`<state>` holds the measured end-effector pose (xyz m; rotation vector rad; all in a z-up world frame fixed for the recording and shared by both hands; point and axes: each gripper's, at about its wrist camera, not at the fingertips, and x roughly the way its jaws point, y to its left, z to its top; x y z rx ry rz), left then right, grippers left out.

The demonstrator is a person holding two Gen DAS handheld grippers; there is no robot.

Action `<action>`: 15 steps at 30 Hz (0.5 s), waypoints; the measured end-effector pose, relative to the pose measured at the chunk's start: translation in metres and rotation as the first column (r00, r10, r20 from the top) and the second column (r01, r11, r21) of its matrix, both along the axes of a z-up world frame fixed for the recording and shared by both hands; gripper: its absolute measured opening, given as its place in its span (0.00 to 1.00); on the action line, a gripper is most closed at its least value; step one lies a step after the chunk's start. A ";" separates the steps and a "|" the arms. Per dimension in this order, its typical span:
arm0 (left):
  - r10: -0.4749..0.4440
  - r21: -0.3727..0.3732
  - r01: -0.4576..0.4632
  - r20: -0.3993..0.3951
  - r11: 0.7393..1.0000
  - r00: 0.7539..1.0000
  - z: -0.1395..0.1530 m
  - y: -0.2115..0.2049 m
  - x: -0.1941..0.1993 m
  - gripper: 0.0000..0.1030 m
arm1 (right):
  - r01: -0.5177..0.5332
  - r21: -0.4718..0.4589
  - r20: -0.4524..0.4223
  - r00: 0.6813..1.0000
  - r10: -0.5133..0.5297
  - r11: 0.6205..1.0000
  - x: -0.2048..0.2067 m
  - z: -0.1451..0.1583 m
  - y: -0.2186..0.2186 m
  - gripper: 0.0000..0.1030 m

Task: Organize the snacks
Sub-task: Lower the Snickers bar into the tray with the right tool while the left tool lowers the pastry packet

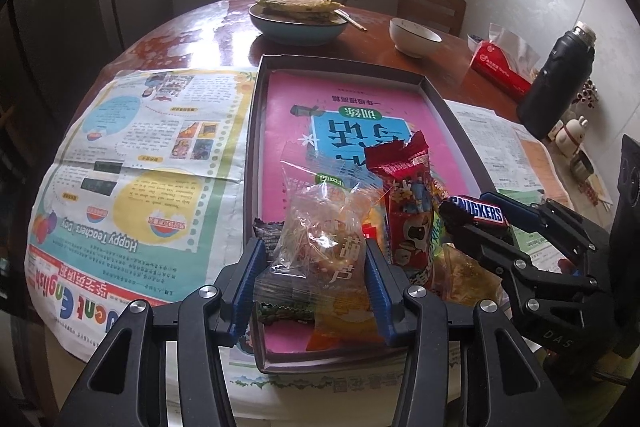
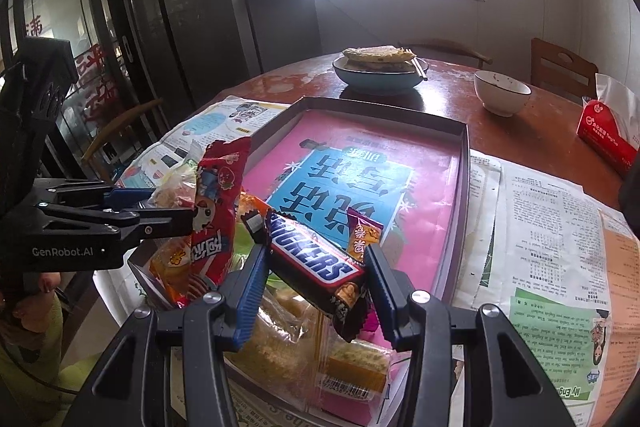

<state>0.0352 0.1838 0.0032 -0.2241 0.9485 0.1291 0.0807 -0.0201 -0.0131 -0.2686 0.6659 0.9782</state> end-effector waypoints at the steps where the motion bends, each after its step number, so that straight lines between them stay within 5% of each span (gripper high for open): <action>1: 0.000 0.001 0.000 0.000 1.000 1.000 0.000 0.000 0.000 0.49 | 0.000 0.000 -0.001 1.000 0.000 1.000 0.000 0.000 0.000 0.48; 15: 0.002 0.001 -0.002 -0.005 1.000 1.000 -0.001 0.001 0.000 0.50 | 0.009 0.004 -0.001 1.000 -0.009 1.000 0.000 0.002 -0.005 0.53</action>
